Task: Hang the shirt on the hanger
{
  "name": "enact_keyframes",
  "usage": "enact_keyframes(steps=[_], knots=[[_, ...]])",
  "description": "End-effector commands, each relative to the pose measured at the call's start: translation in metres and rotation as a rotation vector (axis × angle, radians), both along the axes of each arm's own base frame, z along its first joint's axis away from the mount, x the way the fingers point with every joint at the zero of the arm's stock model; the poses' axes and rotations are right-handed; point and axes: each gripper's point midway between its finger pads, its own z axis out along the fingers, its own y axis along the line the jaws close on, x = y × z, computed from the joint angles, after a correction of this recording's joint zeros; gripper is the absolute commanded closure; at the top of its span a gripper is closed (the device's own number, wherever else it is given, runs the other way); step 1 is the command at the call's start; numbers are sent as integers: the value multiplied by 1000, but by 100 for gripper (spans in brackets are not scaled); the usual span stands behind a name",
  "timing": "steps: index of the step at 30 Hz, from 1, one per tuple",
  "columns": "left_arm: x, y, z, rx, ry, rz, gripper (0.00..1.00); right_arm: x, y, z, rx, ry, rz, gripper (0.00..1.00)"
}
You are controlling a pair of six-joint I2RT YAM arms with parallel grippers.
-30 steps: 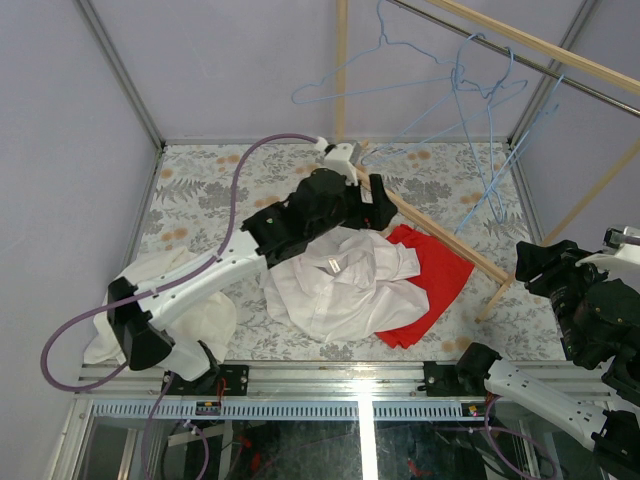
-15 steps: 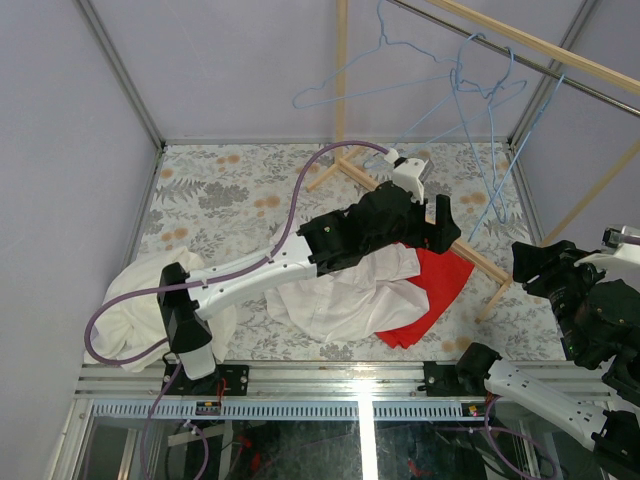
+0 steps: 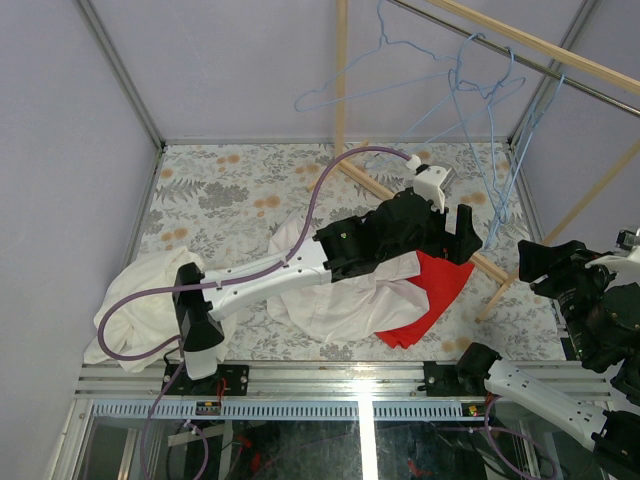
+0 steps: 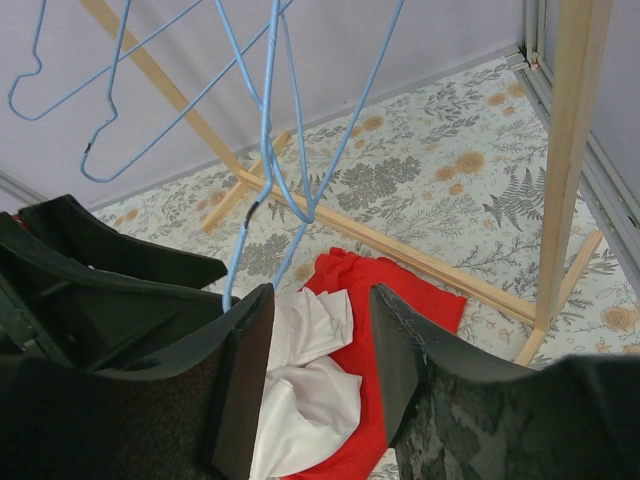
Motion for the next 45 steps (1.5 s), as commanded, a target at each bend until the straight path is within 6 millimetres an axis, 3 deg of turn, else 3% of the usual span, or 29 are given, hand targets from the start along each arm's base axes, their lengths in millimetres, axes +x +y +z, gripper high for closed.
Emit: enact_keyframes(steps=[1,8,17,23,28,30,34,39,41,45], knots=[[-8,-16,24,-81,-30,-34,13,2,-2,18,41,-43,-20,48],[-11,-25,23,-95,-20,-54,13,6,0,24,66,-63,-33,34],[-12,-31,19,-88,-19,-60,14,31,23,33,-90,15,-54,30],[-12,-18,13,-71,-14,-32,14,49,36,73,-219,-37,-58,28],[-12,-10,10,-63,-13,-17,14,60,39,124,-327,-91,-76,28],[-12,-8,6,-56,-6,-14,14,64,51,141,-367,-92,-30,28],[-14,-2,-2,-43,9,-6,14,79,99,148,-450,-85,143,27],[-14,23,-15,-24,22,54,14,75,138,178,-406,-180,343,26],[-14,32,-19,-18,24,73,14,73,155,179,-408,-185,425,25],[-15,42,-26,1,33,90,14,77,169,164,-402,-142,509,20]])
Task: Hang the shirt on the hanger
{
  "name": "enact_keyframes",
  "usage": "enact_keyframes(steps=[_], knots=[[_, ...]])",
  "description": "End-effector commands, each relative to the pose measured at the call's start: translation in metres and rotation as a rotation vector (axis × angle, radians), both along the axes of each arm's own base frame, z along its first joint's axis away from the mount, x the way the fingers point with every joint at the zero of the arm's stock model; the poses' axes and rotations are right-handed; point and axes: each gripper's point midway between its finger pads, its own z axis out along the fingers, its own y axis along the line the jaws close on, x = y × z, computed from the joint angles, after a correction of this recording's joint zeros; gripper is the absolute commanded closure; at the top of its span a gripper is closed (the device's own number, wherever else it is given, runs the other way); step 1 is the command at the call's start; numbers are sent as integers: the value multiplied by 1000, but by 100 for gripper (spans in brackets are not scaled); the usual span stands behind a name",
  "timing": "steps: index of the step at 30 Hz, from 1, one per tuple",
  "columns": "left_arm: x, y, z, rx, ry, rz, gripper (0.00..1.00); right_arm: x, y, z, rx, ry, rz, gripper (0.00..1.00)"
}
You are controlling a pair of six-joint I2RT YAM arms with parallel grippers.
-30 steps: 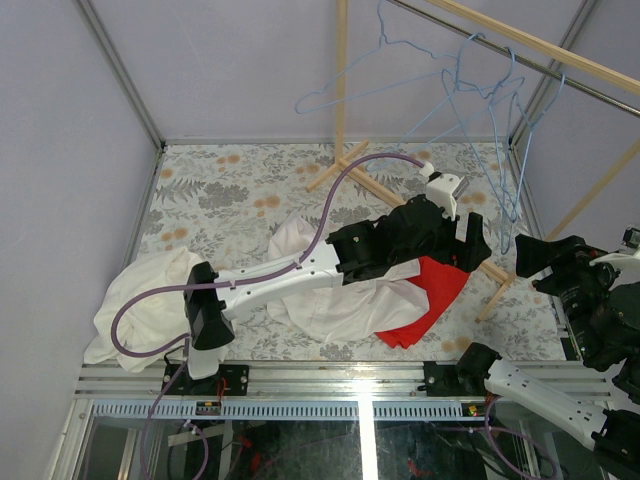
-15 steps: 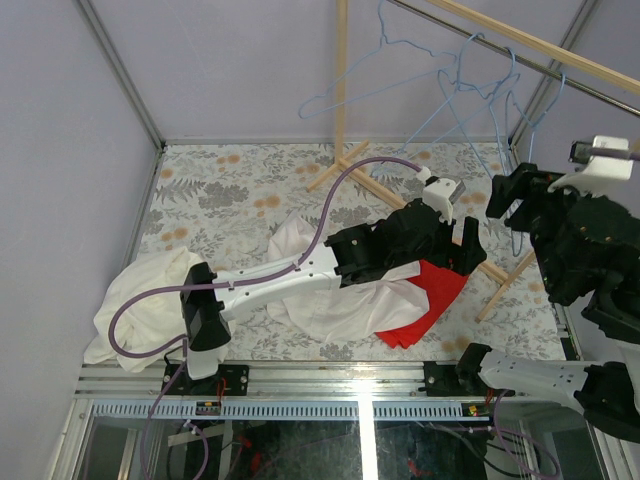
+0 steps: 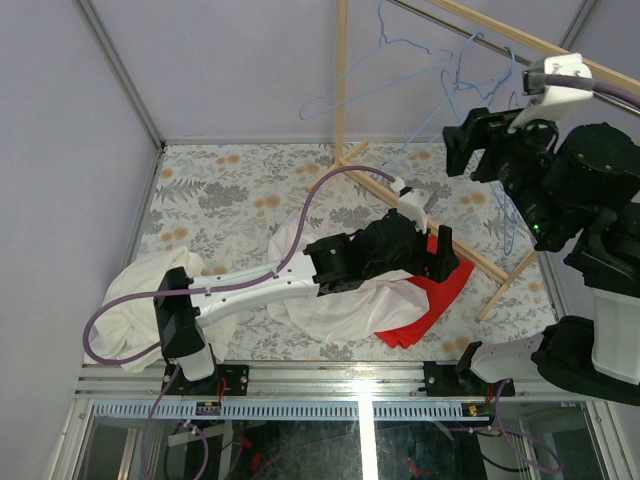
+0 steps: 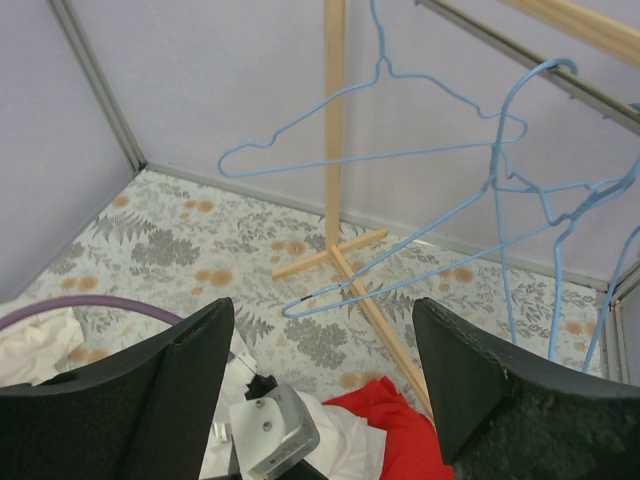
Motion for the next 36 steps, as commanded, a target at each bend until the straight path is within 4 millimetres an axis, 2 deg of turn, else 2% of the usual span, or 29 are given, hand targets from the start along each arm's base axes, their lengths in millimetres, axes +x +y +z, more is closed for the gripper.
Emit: enact_keyframes(steps=[1,4,7,10,15,24,29,36], knots=[[3,7,23,-76,-26,49,14,-6,16,-18,-56,53,171,20],[1,8,21,-73,-18,47,15,6,16,-37,-47,115,208,20],[0,9,19,-70,-10,47,15,20,5,-43,8,147,205,20],[-1,13,20,-72,-9,54,15,32,-23,-42,74,142,94,23],[0,21,15,-60,-7,71,16,31,-70,-27,142,45,-154,30],[-1,27,10,-52,1,82,16,30,-132,-38,114,15,-496,35],[-2,26,7,-47,6,79,17,37,-138,-49,60,41,-546,36],[-2,28,7,-41,4,80,18,61,-138,-75,34,121,-536,36]])
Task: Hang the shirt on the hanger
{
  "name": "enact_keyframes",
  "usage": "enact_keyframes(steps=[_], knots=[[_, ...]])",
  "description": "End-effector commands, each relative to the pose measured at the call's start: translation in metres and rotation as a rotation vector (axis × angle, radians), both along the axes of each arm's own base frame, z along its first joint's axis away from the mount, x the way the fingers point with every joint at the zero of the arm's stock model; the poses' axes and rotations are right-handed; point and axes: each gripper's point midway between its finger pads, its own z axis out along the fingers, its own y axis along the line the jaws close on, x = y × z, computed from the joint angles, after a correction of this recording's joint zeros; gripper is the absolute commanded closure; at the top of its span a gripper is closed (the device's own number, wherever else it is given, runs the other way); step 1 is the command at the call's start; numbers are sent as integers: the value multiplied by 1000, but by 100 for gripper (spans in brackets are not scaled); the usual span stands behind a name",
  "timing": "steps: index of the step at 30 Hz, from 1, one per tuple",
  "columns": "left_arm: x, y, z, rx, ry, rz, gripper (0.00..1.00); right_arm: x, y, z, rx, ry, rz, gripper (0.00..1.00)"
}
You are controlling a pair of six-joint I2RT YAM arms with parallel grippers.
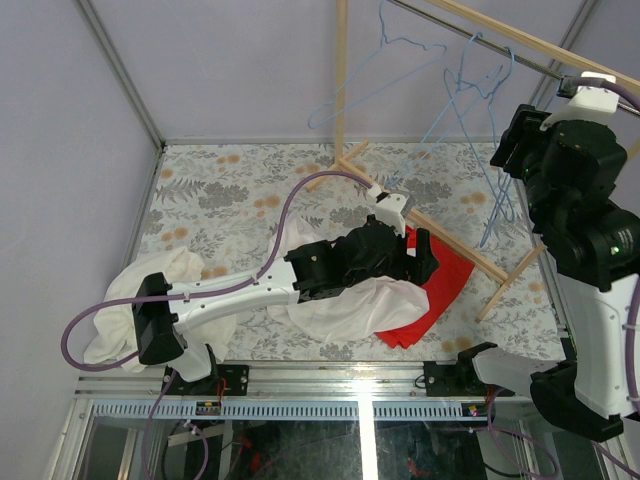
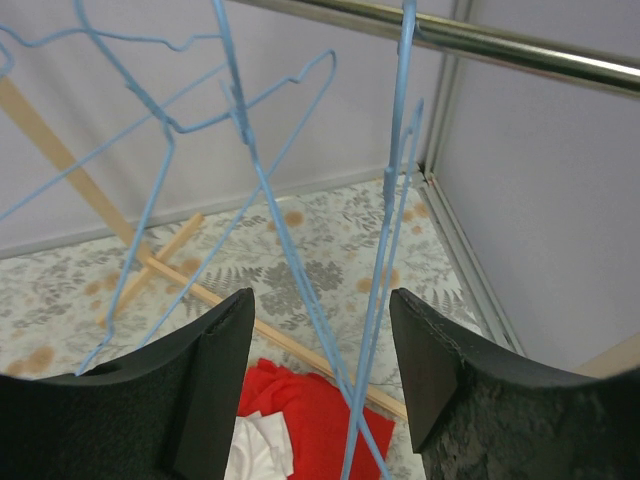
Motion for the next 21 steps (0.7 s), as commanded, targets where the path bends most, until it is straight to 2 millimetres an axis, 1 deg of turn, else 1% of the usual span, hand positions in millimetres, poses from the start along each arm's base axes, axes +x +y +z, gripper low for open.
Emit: enact_keyframes(steps=[1,5,8,10,13,16,21], knots=[[1,2,17,-46,-25,24,18,19,-9,-13,2,31,-21,36],[1,4,16,-42,-26,26,18,30,-18,-30,41,68,-10,36],[1,4,15,-36,-26,24,18,37,-19,-43,70,87,2,37],[0,4,14,-31,-26,21,18,42,-21,-48,79,94,2,38],[1,5,13,-25,-26,24,18,47,-22,-51,101,86,11,40],[1,5,12,-20,-25,22,18,52,-24,-52,113,76,15,46],[0,6,11,-10,-27,18,18,55,-28,-52,117,42,5,59]])
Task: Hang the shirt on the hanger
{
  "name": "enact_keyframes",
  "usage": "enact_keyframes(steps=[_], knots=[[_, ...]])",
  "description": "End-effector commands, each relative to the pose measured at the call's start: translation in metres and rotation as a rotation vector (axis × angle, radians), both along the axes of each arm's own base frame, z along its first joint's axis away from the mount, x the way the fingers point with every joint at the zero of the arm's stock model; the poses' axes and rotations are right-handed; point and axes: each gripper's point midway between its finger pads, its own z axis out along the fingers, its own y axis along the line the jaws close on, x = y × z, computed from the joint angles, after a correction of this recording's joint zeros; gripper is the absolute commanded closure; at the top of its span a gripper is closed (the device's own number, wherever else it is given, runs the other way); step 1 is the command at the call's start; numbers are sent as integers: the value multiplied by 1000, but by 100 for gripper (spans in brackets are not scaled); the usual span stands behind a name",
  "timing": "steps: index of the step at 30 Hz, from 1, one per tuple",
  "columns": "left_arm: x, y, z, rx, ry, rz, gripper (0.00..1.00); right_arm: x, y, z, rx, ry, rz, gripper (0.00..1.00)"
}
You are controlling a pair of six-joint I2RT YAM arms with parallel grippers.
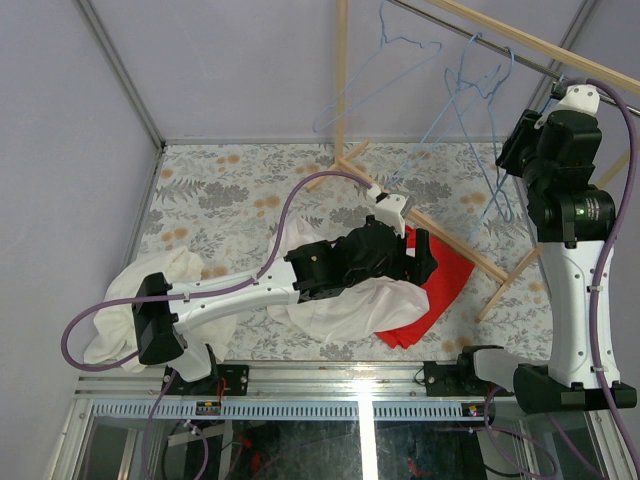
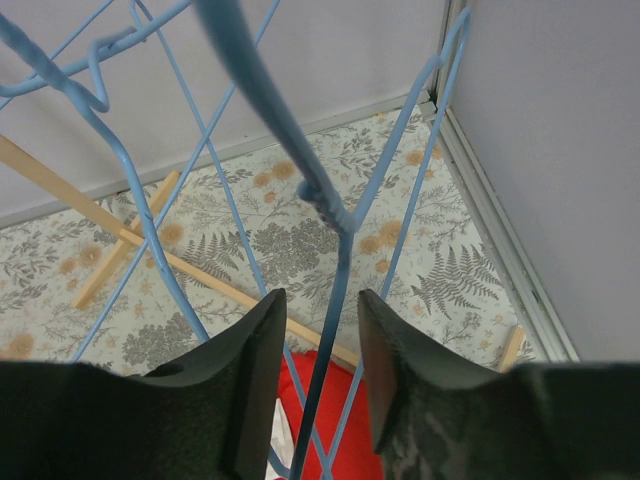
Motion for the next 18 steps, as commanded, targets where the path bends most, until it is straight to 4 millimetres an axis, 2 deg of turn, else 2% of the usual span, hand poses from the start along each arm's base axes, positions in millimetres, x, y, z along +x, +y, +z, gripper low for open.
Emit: enact_keyframes(steps=[1,6,8,14,16,18], knots=[[0,5,14,-18,-28,12,18,4,3,22,14,-121,24,60],[0,8,15,1,-34,11,18,8,1,21,2,-146,22,66],[0,12,14,9,-36,16,18,9,0,20,-5,-154,19,75],[-1,21,14,18,-40,27,18,5,-12,24,-47,-198,-32,84],[-2,22,13,23,-38,25,18,4,-15,24,-60,-207,-44,92],[-2,23,12,28,-37,23,18,4,-17,24,-74,-218,-53,95]])
